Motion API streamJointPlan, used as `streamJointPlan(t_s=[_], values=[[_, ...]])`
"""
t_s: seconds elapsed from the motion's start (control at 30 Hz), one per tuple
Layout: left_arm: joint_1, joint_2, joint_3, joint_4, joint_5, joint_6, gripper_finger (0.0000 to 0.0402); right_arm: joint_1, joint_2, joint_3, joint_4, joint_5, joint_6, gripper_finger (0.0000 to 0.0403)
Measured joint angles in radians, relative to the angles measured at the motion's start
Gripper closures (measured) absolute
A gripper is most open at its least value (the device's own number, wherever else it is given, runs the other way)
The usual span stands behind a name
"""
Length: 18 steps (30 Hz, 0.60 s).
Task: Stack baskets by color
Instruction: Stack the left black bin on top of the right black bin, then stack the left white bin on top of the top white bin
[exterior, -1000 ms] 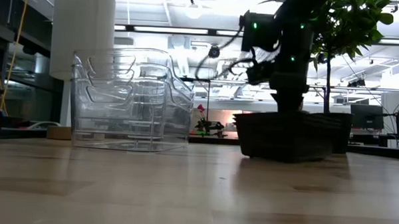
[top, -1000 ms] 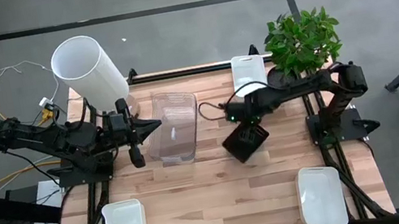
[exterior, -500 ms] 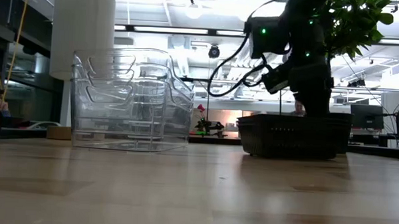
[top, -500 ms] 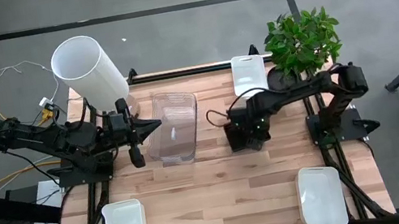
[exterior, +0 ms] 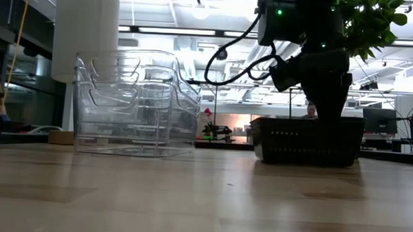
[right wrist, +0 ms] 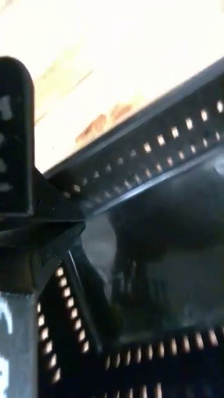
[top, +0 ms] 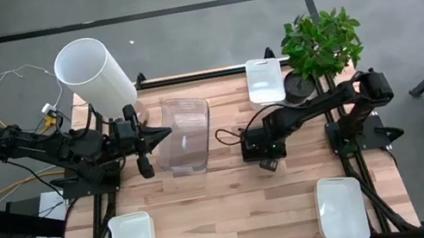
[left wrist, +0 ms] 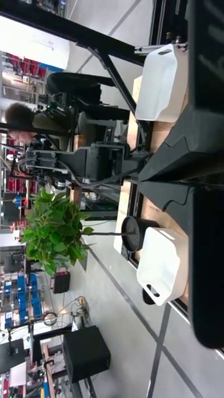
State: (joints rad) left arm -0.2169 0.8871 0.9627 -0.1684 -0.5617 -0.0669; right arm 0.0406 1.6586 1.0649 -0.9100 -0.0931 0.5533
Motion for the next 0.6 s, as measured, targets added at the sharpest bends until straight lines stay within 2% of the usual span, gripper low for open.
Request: streamJointPlan(t_s=[0.1, 0.23, 0.33, 0.5, 0.6], values=[[0.000, 0.000, 0.000, 0.000, 0.000, 0.000, 0.0401, 0.000, -0.042, 0.020, -0.032, 0.071, -0.009, 0.0403], [0.000, -0.007, 0.000, -0.002, 0.006, -0.006, 0.0401, 0.000, -0.164, 0.043, -0.044, 0.175, -0.032, 0.0403], [0.000, -0.029, 0.000, -0.035, 0.078, -0.032, 0.0401, 0.016, -0.273, 0.039, 0.002, 0.189, -0.077, 0.0403], [0.000, -0.067, 0.001, -0.119, 0.112, -0.111, 0.0401, 0.084, -0.454, -0.060, 0.218, 0.205, -0.070, 0.0403], [0.000, -0.090, 0.001, -0.161, 0.112, -0.140, 0.0401, 0.147, -0.548, -0.157, 0.425, 0.267, -0.030, 0.0403]])
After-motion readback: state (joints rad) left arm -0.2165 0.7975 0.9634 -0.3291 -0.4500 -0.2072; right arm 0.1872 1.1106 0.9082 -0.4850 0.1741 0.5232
